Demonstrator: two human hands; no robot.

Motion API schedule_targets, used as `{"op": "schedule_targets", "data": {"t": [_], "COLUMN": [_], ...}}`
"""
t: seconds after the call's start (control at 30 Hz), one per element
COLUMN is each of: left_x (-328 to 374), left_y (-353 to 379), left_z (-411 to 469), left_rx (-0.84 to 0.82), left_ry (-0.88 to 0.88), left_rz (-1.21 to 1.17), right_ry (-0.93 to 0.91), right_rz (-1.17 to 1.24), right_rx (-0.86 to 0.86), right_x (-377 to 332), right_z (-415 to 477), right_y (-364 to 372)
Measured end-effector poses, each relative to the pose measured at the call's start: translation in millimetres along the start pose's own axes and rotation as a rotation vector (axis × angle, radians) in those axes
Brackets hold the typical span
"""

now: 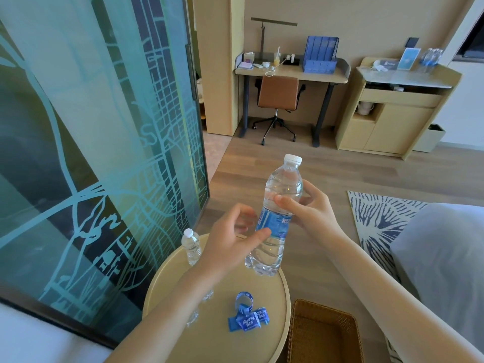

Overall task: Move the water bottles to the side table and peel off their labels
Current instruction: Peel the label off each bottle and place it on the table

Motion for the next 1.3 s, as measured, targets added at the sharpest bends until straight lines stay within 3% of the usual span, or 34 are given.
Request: {"op": "schedule_targets", "data": {"t": [0.23,0.67,1.03,1.3], "left_x": [7,10,3,-4], "left_y": [14,17,-5,-13], "left_z": [-2,-12,4,17], "left_rx": [0.132,0.194,0.248,0.247], "left_ry": [0.138,0.311,0.11,-0.009], "left_rz": [0.12,0.302,0.168,0.159], "right_ry": [-0.036,-0.04,-0.032,-0.054], "right_rz": [-0.023,-0.006,-0.002,0.172], "right_rx": [0.017,0.087,0.039,-0.063], "right_x": [-1,5,2,-5], "right_z": [-6,-14,-17,-20], "right_y": [1,-1,-9,-10]}}
Point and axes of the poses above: each hand's wrist, its own z-axis towards the middle knuckle, its own y-axis out of the palm, x = y × z, the point moved 3 cm from there along z, towards the middle knuckle, and after that the axes turned 4 degrees about x, right-handed, at the moved point
